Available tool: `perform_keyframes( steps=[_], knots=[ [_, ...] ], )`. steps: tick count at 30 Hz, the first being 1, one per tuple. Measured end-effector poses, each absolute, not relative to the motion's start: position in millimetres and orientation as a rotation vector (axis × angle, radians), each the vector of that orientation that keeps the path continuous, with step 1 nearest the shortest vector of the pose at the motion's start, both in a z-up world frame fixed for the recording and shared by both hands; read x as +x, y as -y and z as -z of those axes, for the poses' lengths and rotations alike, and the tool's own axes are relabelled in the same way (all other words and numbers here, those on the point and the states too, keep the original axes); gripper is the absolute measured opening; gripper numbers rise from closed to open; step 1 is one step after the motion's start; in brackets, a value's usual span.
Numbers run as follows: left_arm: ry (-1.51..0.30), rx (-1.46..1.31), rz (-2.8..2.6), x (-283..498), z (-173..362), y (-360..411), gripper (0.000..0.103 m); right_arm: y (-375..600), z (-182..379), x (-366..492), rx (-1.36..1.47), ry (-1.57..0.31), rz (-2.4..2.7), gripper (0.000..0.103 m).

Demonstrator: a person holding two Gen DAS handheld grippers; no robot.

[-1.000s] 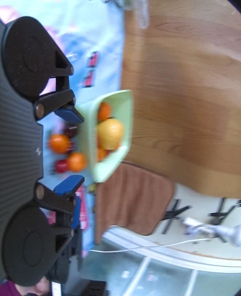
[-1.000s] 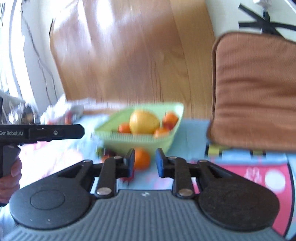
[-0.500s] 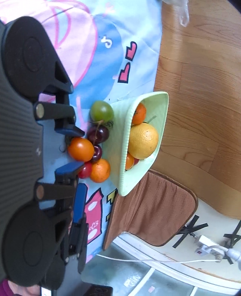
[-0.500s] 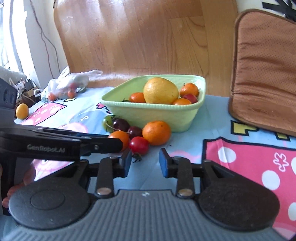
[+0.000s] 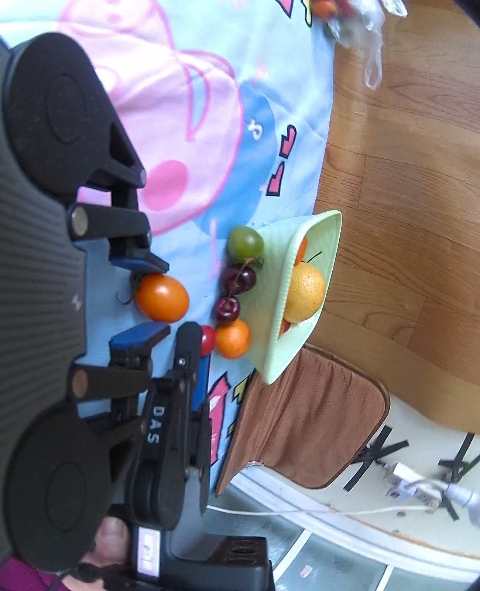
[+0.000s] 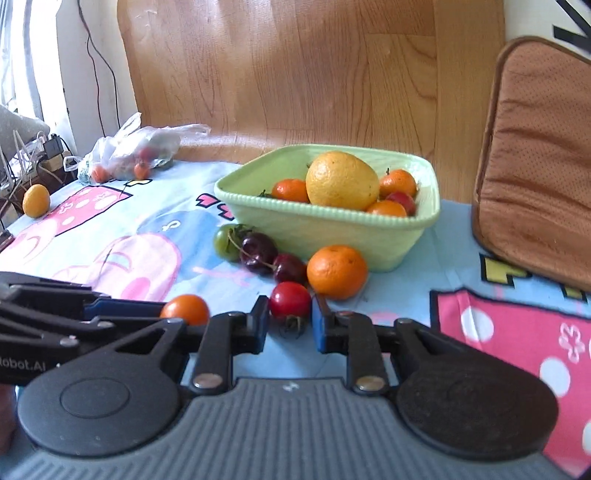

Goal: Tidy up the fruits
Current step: 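Grasp an orange cherry tomato with the left tool while the right tool grasps a red cherry tomato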

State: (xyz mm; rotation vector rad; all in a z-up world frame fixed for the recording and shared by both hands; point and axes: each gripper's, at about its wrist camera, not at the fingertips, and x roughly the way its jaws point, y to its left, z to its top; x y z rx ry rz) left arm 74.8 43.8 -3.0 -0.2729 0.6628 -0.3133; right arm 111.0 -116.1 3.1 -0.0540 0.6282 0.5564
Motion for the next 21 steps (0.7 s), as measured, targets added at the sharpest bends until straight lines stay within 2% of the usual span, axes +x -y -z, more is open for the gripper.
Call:
perform_keyframes(
  steps=[12,18,21],
  knots=[
    [-0.655,-0.253,0.371,-7,1,-32,0.030,137,-2,-20,-0.104,-0.573,-0.660,0.027],
    [-0.657,-0.250,0.368,-29,0,-28,0.030,136,-1,-43,-0.131,-0.571,-0.669,0.028],
    [-0.659,-0.231,0.351,-31,-2,-26,0.035,138,2,-42,-0.100,-0.578,-0.660,0.028]
  ],
)
